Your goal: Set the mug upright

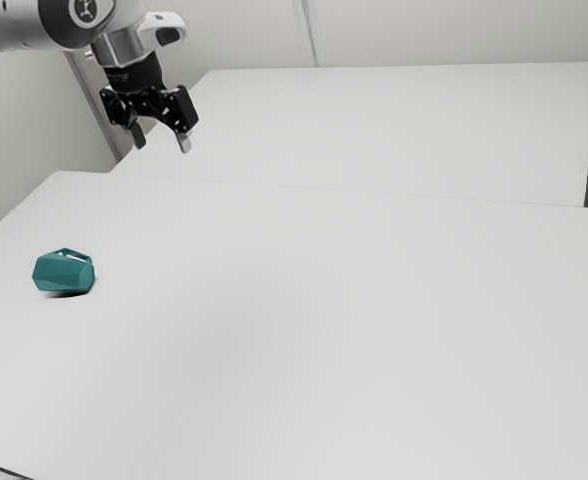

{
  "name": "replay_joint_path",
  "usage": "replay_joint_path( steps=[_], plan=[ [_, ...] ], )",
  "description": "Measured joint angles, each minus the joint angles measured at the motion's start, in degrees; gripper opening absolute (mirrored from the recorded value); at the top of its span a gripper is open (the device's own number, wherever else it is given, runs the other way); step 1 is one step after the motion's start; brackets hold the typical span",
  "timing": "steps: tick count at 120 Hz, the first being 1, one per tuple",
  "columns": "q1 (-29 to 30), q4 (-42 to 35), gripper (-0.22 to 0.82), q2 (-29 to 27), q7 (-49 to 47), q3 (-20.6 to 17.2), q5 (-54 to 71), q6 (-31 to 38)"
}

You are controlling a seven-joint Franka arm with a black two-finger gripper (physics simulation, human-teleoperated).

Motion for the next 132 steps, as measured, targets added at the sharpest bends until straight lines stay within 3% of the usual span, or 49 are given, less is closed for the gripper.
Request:
replay_joint_path(
  steps=[36, 83, 108, 132],
  plan=[
    [-0.12, 0.29, 0.58, 0.0, 0.15, 1.41, -0.15, -1.0],
    [5.61, 0.21, 0.58, -0.29, 0.76, 0.88, -0.76, -1.36],
    [11.22, 0.25, 0.58, 0.91, 3.44, 0.81, -1.82, -1.0],
    [21.64, 0.25, 0.58, 2.06, 7.12, 0.79, -2.72, -0.52]
  ],
)
